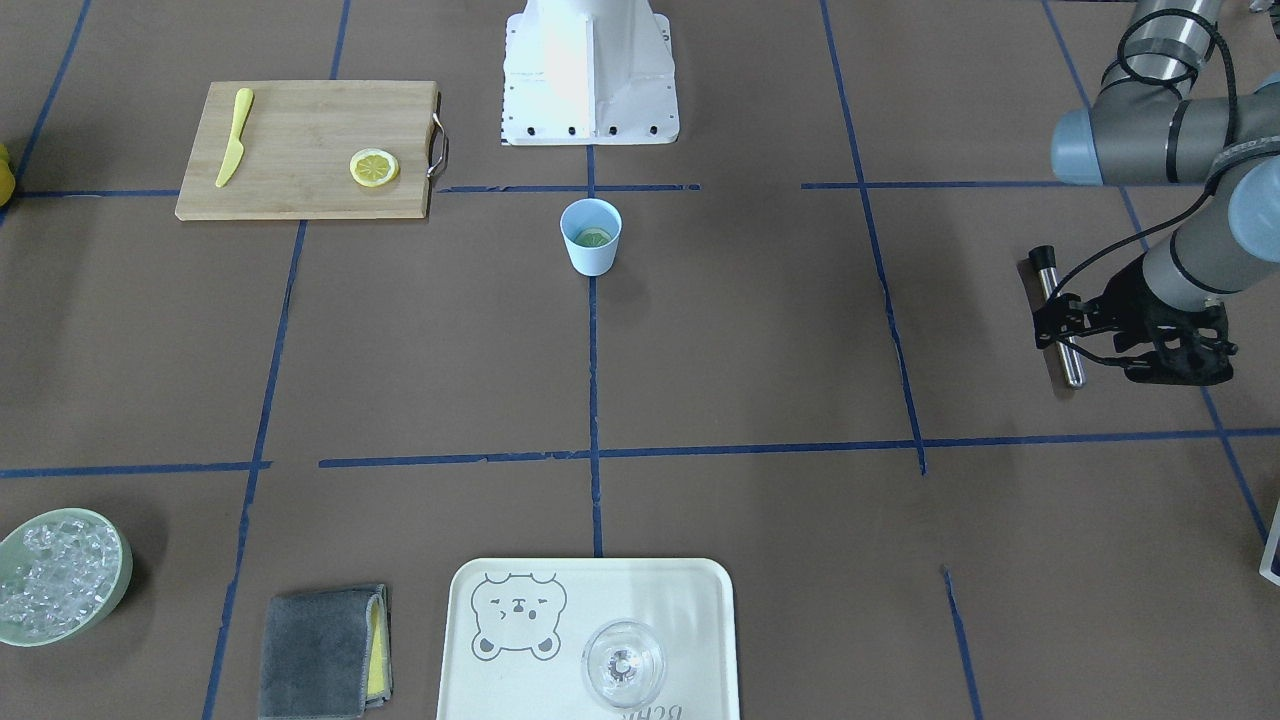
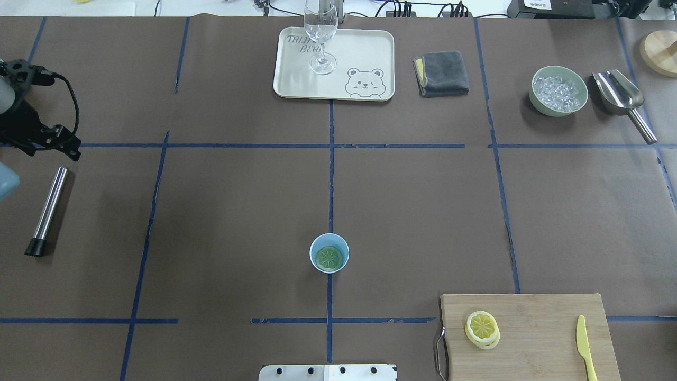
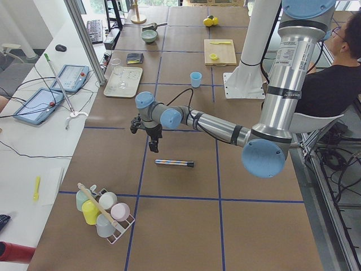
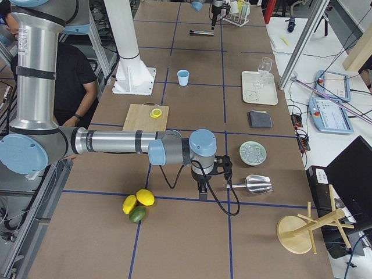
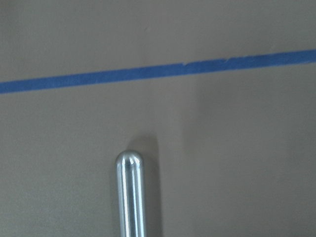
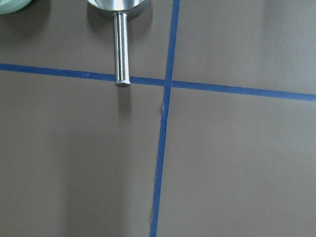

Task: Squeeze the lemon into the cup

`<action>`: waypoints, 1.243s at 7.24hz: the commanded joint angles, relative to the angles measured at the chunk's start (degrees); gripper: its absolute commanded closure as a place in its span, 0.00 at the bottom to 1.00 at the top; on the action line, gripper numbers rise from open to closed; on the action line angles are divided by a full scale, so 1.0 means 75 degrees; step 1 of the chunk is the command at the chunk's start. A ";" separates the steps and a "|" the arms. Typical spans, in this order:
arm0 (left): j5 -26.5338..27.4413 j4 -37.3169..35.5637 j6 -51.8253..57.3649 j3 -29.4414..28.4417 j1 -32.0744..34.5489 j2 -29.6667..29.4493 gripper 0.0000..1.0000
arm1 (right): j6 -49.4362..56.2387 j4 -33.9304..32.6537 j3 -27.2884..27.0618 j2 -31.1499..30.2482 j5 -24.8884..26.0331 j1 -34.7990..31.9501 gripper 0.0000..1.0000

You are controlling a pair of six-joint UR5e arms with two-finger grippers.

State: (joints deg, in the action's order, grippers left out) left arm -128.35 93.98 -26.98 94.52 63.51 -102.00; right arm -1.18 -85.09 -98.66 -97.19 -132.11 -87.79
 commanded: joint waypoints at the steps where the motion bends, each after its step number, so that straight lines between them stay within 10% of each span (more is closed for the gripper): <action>1: 0.0039 -0.0003 0.0465 0.0054 0.0973 -0.0345 0.00 | -0.0018 -0.0103 0.0041 0.0195 0.0060 0.0021 0.00; 9: -0.0485 -0.0108 0.4148 -0.0567 0.3473 0.1047 0.00 | -0.0206 -0.0116 0.0171 0.0548 -0.0034 0.0021 0.00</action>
State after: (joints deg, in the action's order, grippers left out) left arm -130.08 93.39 3.24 91.01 89.17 -96.23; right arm -2.42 -85.90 -97.16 -93.36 -132.19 -87.63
